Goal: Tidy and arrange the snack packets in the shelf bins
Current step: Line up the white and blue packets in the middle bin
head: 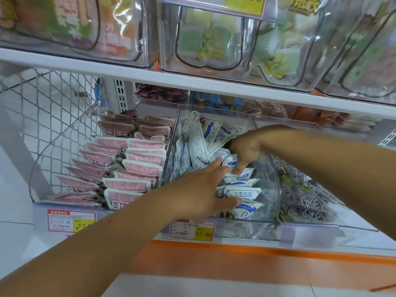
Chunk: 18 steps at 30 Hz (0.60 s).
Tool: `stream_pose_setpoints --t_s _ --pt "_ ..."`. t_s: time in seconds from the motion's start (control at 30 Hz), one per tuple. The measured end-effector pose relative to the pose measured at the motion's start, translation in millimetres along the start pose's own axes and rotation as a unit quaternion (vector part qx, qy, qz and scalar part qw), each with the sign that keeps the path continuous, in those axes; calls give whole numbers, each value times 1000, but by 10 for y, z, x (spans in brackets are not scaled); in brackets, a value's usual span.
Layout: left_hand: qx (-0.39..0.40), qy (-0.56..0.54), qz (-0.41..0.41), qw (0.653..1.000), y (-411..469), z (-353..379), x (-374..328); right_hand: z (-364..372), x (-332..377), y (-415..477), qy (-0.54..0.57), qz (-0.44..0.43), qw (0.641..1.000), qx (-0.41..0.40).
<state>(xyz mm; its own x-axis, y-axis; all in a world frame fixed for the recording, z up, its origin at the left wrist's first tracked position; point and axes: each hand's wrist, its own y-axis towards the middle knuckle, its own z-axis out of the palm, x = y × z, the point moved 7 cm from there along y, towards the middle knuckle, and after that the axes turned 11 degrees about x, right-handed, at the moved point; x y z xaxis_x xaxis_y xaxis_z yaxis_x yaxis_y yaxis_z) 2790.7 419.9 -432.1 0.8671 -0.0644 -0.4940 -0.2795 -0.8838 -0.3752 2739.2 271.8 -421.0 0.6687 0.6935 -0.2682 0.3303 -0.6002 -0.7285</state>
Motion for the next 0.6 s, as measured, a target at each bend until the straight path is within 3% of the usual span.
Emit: stream_pose_setpoints --t_s 0.6 --pt "3 33 7 999 4 53 36 30 -60 -114 -27 -46 998 -25"
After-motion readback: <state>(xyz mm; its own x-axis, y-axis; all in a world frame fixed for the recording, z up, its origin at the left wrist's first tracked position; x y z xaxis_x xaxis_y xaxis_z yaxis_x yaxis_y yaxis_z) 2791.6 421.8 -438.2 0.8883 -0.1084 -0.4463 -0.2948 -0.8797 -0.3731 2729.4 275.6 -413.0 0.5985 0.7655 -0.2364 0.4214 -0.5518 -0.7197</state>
